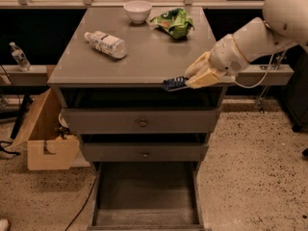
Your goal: Place rxbar blueberry into bottom drawer
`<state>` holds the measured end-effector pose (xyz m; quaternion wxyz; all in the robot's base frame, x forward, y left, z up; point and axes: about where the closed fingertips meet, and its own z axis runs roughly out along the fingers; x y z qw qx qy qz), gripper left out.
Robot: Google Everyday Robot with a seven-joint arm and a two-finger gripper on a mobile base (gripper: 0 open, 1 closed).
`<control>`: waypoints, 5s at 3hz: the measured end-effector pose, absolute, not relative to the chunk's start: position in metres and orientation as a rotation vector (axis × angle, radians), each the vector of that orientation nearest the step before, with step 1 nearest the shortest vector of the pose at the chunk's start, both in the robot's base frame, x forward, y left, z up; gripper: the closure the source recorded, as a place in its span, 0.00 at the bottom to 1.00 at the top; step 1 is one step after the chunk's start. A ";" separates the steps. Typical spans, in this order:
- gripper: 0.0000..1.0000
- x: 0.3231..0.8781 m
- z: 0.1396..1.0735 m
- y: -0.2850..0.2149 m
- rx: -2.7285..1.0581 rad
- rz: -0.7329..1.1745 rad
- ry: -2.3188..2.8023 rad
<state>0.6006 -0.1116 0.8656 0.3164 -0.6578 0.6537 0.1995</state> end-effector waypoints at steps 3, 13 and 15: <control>1.00 0.474 0.765 -0.075 -1.520 0.743 1.859; 0.01 0.467 0.639 -0.070 -1.425 0.809 1.785; 0.00 0.493 0.746 -0.163 -1.415 0.510 1.743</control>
Offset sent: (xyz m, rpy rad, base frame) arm -0.1823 0.0352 -0.1622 0.0495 0.3207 -0.1254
